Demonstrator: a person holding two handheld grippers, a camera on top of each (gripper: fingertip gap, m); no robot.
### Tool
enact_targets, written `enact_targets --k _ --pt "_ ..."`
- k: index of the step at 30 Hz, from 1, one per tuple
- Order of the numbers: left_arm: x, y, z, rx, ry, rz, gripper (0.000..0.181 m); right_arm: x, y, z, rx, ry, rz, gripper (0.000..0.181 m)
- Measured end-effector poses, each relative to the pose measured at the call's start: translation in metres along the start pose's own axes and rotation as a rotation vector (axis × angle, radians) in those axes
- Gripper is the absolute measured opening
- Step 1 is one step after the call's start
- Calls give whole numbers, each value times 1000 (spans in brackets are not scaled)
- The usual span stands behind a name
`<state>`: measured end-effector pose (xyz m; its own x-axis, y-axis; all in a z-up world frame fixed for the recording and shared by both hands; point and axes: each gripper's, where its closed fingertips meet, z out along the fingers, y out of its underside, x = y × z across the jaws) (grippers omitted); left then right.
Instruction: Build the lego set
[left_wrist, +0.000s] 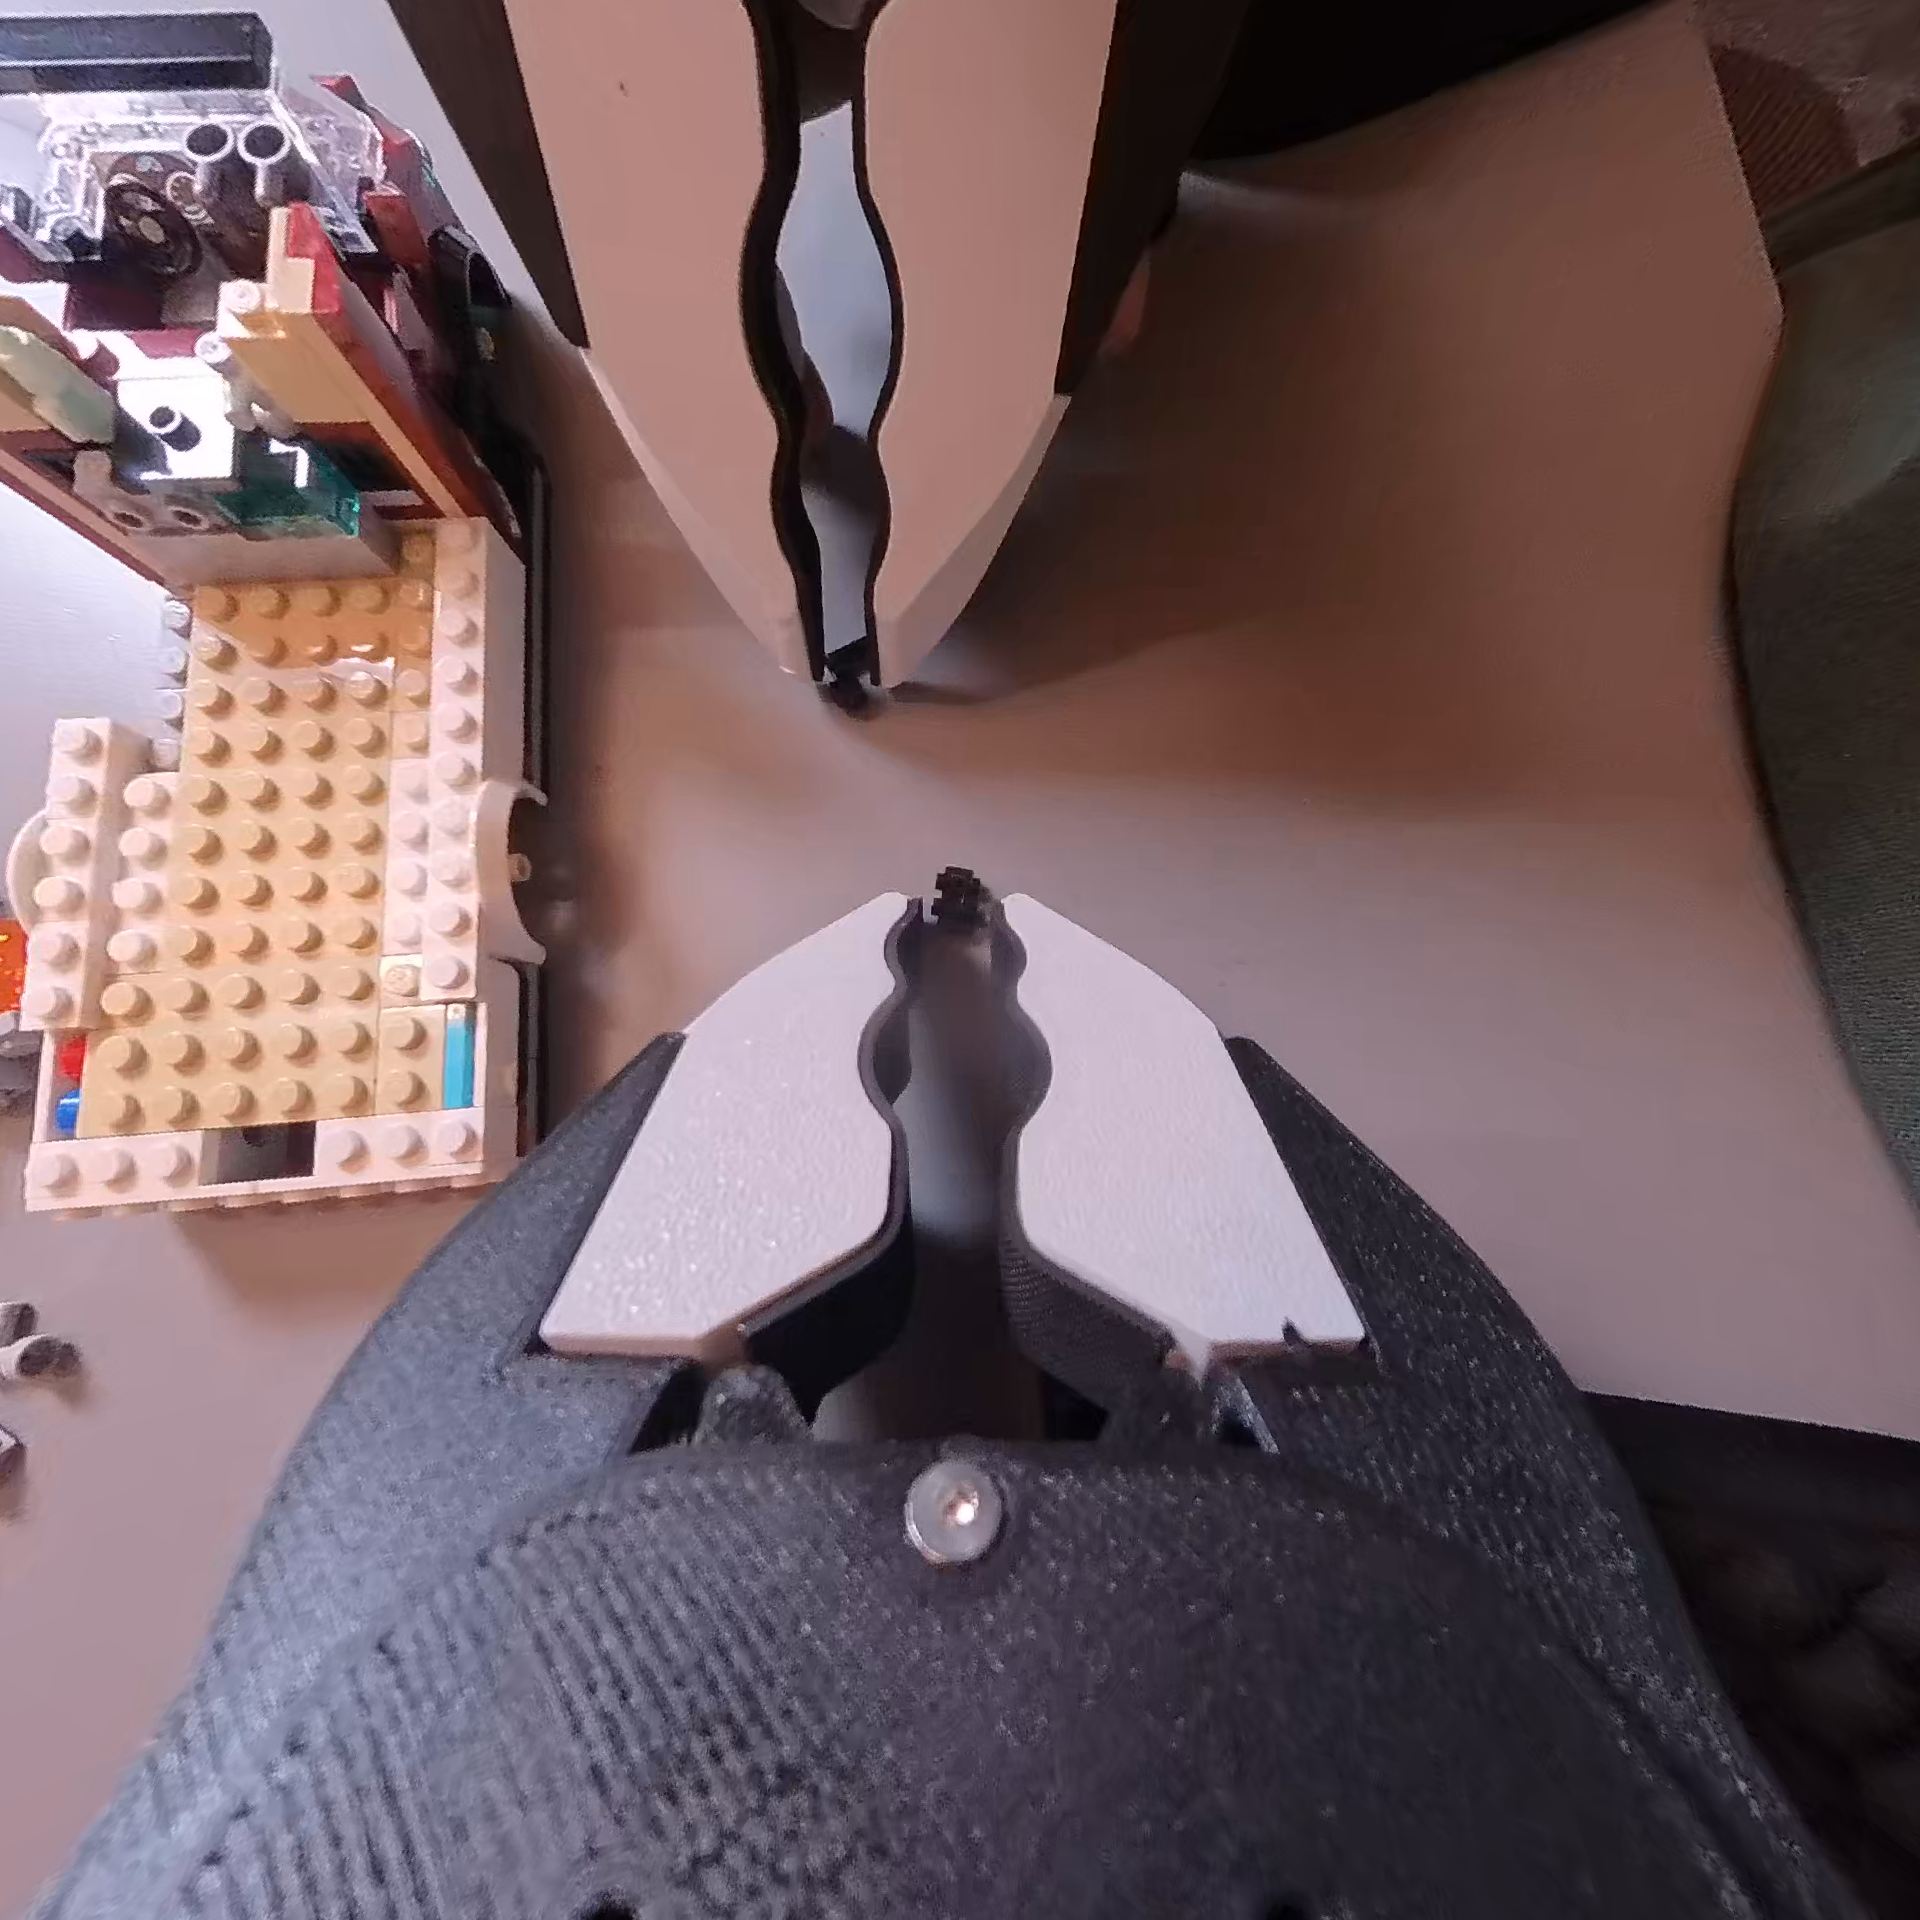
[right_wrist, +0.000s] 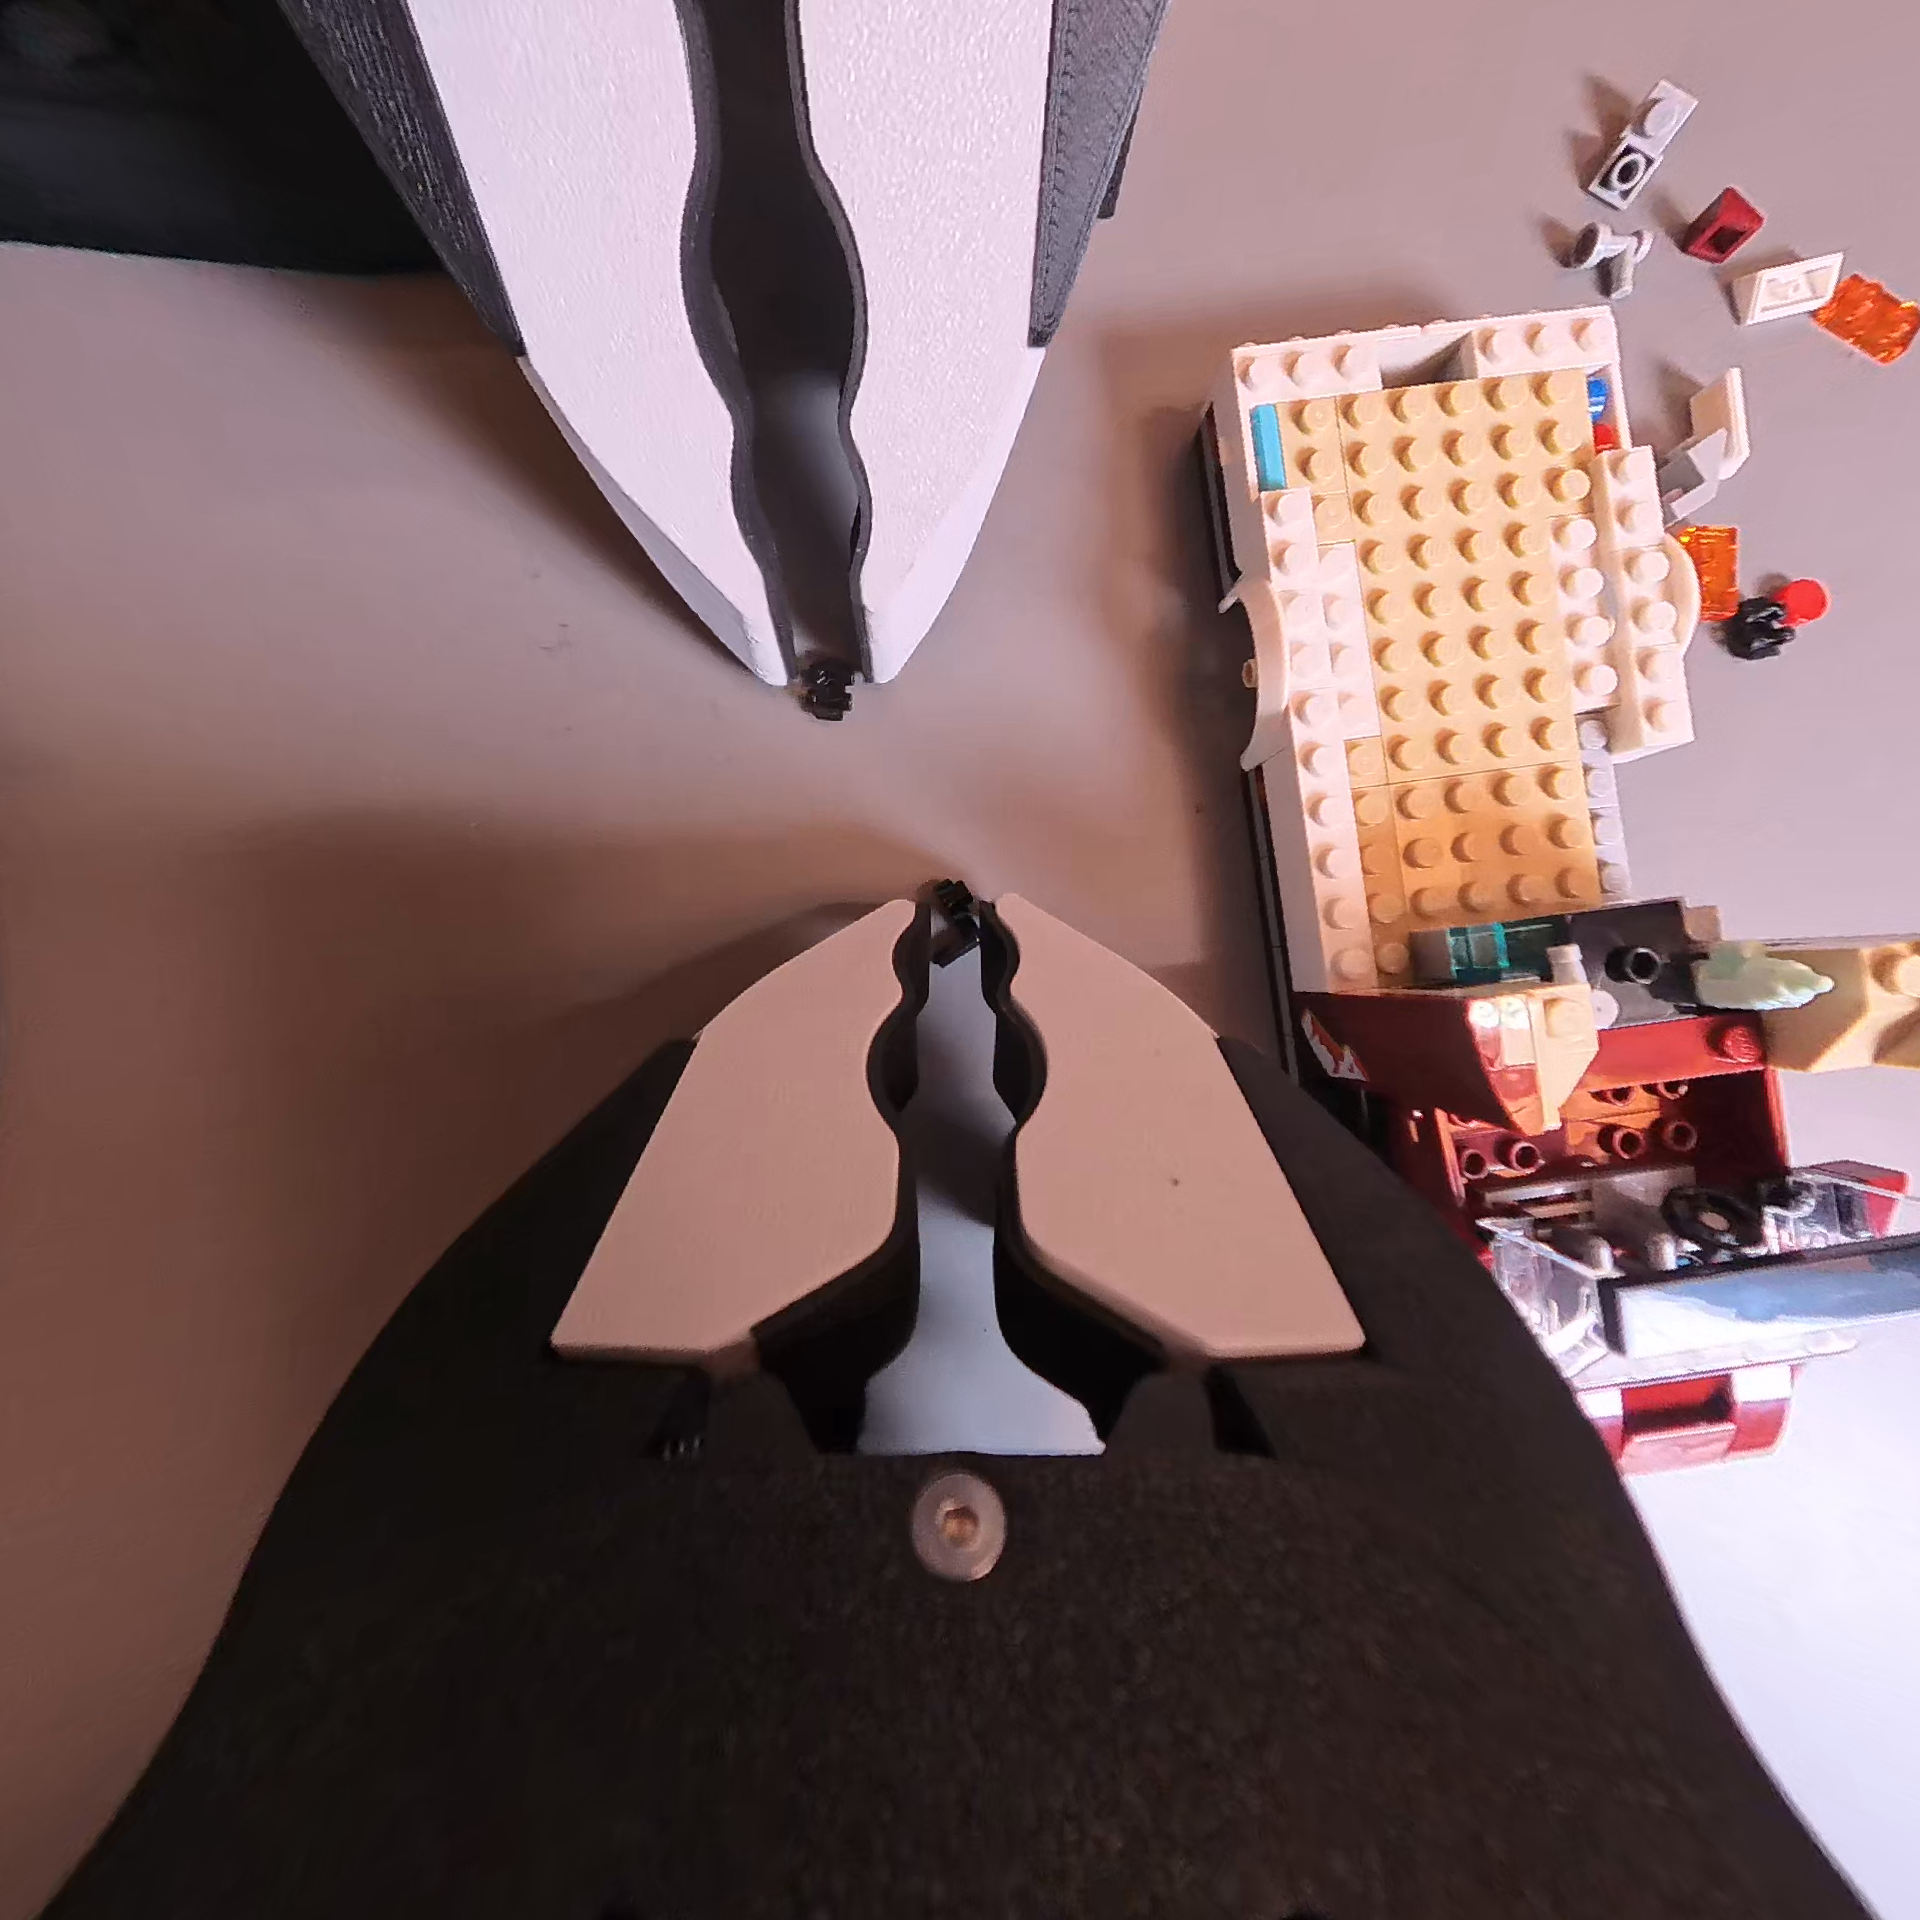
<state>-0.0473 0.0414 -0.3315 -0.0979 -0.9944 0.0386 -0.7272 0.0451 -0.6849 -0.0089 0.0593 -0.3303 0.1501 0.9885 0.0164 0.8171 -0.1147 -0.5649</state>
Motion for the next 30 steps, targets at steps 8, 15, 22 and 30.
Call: enact_targets --k 8,15,22,30 --pt "0 -2 2 8 7 -13 8 -8 -16 -7 95 32 -92 11" --pt "9 -30 -19 238 244 -264 8 -33 -46 -18 309 70 -332 13" --pt "14 -39 -28 301 324 -317 8 -34 -56 -23 371 115 -372 3" --pt "19 -46 -35 359 413 -372 8 -37 -61 -30 415 122 -386 6"
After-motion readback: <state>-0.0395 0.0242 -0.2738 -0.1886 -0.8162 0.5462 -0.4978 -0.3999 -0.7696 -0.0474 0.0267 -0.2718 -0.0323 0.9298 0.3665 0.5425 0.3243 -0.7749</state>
